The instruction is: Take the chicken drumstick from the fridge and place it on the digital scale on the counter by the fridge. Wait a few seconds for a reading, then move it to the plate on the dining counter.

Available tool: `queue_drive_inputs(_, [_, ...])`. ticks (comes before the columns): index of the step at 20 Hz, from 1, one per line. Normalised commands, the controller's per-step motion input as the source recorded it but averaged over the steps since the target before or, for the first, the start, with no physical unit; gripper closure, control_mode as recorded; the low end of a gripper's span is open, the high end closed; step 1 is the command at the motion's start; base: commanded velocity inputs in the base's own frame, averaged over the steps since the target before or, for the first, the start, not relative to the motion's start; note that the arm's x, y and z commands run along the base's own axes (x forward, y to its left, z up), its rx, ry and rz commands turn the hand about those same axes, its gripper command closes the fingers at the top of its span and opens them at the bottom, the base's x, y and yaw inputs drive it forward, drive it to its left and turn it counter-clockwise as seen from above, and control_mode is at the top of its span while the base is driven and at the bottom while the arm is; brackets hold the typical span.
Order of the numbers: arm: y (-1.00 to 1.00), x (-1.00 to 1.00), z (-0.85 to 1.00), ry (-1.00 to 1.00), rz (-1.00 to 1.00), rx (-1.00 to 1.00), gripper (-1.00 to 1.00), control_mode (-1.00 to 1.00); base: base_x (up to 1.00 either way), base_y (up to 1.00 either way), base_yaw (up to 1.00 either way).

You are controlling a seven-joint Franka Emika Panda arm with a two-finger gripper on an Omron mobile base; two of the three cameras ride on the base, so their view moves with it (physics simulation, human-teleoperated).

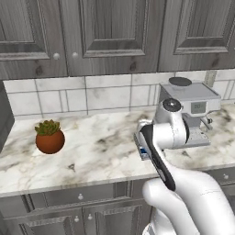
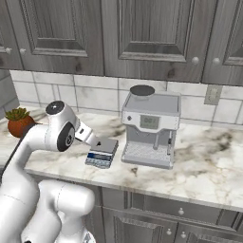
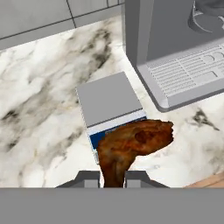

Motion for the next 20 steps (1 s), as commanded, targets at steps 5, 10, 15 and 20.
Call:
queue_drive_inputs(5, [0.00, 0.92, -0.48, 0.00, 0.00, 0.00, 1.00, -1.00, 0.00, 0.00, 0.00])
queue_drive_inputs(10, [0.00, 0.51, -0.26, -0.01, 0.00, -0.02, 1.00, -1.00, 0.00, 0.00, 0.00])
queue_drive_inputs(15, [-0.16, 0.05, -0.15, 0.00, 0.00, -0.02, 1.00, -1.00, 0.00, 0.00, 0.00])
queue_drive_inputs(20, [-0.06, 0.00, -0.34, -0.01, 0.00, -0.03, 1.00, -1.00, 0.00, 0.00, 0.00])
